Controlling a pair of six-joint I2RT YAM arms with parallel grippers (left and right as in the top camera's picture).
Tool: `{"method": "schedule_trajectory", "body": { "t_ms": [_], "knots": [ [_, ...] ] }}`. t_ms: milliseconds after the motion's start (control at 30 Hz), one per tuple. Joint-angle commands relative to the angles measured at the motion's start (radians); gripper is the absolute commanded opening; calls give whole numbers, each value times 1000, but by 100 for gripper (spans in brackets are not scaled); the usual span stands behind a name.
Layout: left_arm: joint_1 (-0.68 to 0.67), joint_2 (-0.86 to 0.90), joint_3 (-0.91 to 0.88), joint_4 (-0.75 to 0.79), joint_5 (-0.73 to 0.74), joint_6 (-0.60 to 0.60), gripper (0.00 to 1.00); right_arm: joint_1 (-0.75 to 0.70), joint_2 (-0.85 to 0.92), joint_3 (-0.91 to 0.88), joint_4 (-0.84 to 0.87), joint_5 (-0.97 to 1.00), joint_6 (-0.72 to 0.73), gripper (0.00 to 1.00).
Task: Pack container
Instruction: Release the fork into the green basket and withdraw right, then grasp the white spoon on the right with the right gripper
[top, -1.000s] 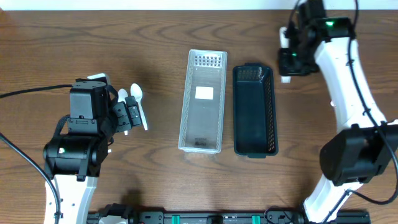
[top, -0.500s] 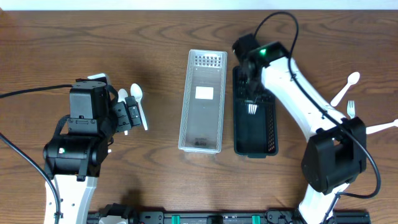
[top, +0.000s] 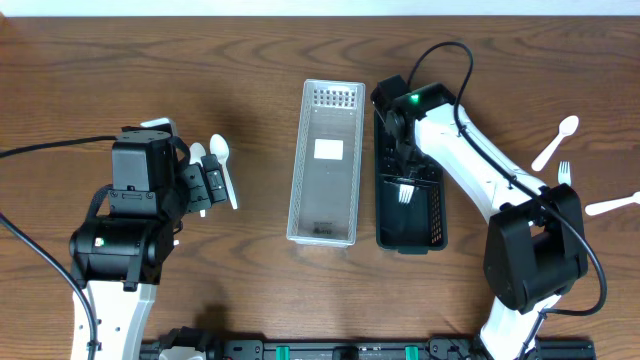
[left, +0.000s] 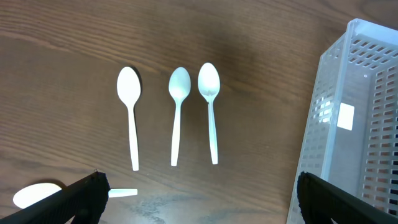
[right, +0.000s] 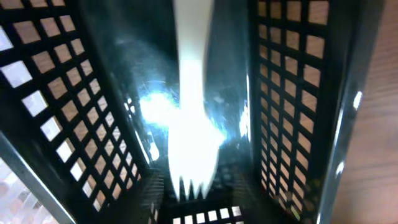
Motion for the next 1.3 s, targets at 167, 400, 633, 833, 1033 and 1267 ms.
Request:
{"method": "schedule_trajectory", "body": {
  "t_ms": [167,400,633,833,1033,1267],
  "knots": [
    [8,-2,19,0,-12,18,98,2,-17,9,22,0,-46,83],
    [8,-2,19,-13,-12,18,98,-102,-121,153,81,80,-107,88],
    [8,-2,19,-31,-12,18,98,-402,-161,317,164,106,-86,82],
    [8,-2,19,-29,-12,18,98,-652,-95,318,259,5,-93,81],
    [8,-2,19,-29,-12,18,98,-782,52,318,275,-30,-171,88],
    [8,-2,19,-30,-12,18,98,-851,190,318,338,-75,-268,95]
  ]
}}
